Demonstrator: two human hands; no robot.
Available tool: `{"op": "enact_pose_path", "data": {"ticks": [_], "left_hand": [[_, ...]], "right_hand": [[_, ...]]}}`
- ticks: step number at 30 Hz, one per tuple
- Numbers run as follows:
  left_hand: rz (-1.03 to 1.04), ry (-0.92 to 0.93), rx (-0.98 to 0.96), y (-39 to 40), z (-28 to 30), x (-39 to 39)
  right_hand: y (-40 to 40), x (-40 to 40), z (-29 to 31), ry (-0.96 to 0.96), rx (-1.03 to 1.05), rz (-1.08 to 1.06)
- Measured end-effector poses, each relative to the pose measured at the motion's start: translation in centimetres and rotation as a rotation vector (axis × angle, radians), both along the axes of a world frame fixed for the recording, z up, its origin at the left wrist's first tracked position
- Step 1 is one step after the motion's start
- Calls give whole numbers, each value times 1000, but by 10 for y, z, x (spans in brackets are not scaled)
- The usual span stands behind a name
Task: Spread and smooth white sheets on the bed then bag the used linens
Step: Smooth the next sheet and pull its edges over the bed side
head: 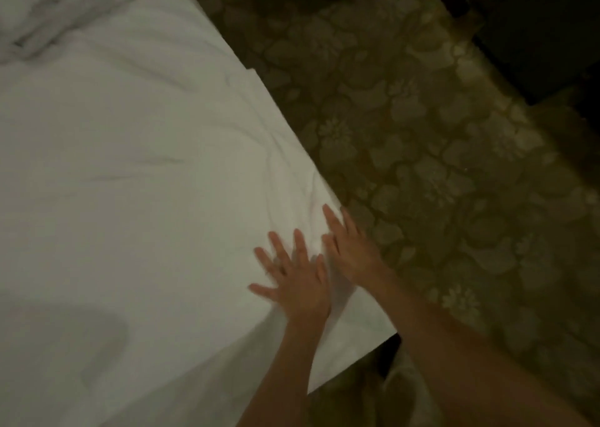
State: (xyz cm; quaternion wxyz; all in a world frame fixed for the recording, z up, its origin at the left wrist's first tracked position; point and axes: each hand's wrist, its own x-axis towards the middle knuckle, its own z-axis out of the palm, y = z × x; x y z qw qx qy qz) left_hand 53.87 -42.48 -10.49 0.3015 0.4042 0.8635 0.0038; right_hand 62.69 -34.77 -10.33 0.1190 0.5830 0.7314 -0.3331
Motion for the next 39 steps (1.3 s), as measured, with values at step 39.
{"op": "enact_pose_path", "data": {"ticks": [39], "left_hand": [[994,93,285,148,12,53]], "right_hand": [[234,-114,19,334,-918,-353]]}}
